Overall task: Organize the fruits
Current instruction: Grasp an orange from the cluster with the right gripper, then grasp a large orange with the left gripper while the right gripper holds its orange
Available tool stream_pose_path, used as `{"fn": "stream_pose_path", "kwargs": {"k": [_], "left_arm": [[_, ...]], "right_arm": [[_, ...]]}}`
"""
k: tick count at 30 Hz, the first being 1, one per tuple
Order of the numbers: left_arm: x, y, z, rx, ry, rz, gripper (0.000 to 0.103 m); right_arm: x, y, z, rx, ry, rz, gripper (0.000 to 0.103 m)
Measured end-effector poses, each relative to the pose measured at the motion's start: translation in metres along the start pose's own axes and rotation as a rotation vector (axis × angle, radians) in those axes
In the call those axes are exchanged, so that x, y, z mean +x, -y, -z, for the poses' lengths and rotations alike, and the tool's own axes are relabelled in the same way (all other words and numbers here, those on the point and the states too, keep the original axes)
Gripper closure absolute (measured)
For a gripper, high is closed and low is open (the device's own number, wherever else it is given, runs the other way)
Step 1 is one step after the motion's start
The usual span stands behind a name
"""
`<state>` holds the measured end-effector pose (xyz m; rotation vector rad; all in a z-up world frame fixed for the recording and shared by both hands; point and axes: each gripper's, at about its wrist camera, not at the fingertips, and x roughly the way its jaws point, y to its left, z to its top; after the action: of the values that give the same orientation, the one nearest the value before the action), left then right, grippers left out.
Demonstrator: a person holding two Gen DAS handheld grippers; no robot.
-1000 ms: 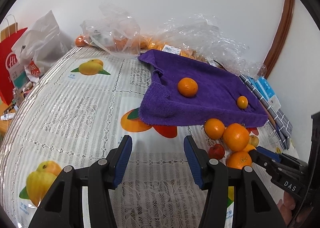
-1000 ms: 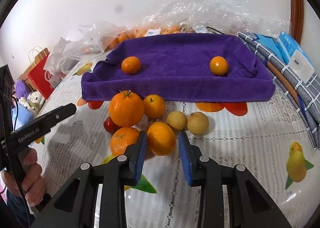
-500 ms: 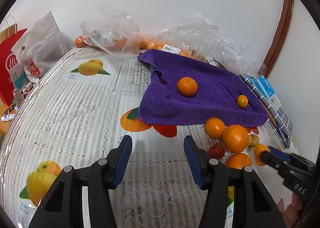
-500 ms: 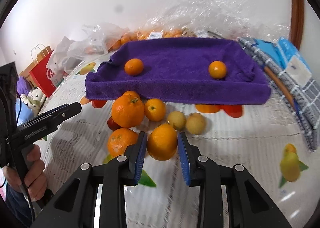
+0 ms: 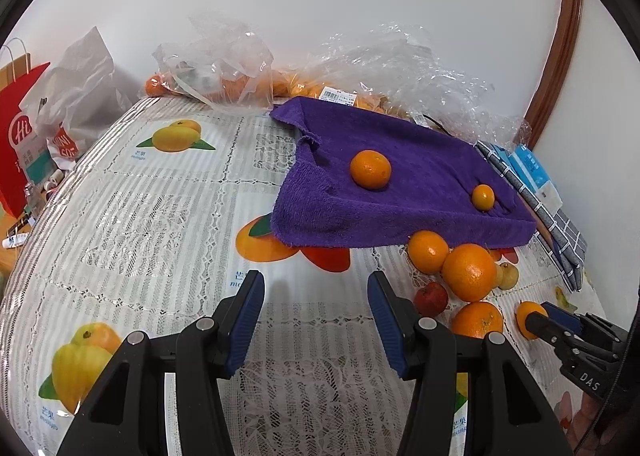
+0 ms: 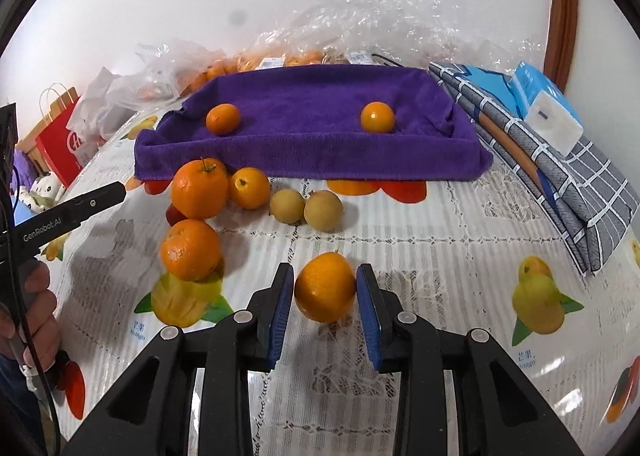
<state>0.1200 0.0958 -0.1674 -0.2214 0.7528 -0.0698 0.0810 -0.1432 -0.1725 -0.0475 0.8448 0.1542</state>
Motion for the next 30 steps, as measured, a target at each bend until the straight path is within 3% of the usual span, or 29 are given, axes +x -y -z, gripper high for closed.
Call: {"fn": "stream_pose_path", "kwargs": {"k": [2,12,21,26,30], "left_arm": [[0.000,0.000,0.000,0.003,-0.001,0.007,0.052],[-0.004,0.011,0.003,0.052,0.004,0.062,0.052],[0.002,0.046,0.008,0.019,-0.092,0.256,0.052],[0.000,0.061,0.020,0.030,-0.135,0.317,0.052],[0.007,0.077,0.027,0.077,-0.182,0.316,0.052]], "right_arm": [[0.005,0.000,0.001,0.000,-0.020,-0.008,0.070],[-0.016,0.010,0.003,0.024,0.044,-0.006,0.070],[-0.032,0.032,0.009,0.068,0.059,-0.004,0.070],[-0.038,0.044,0.015,0.089,0.065,0.005,0.070],[-0.035,0.051,0.018,0.108,0.056,0.006,0.070]]}}
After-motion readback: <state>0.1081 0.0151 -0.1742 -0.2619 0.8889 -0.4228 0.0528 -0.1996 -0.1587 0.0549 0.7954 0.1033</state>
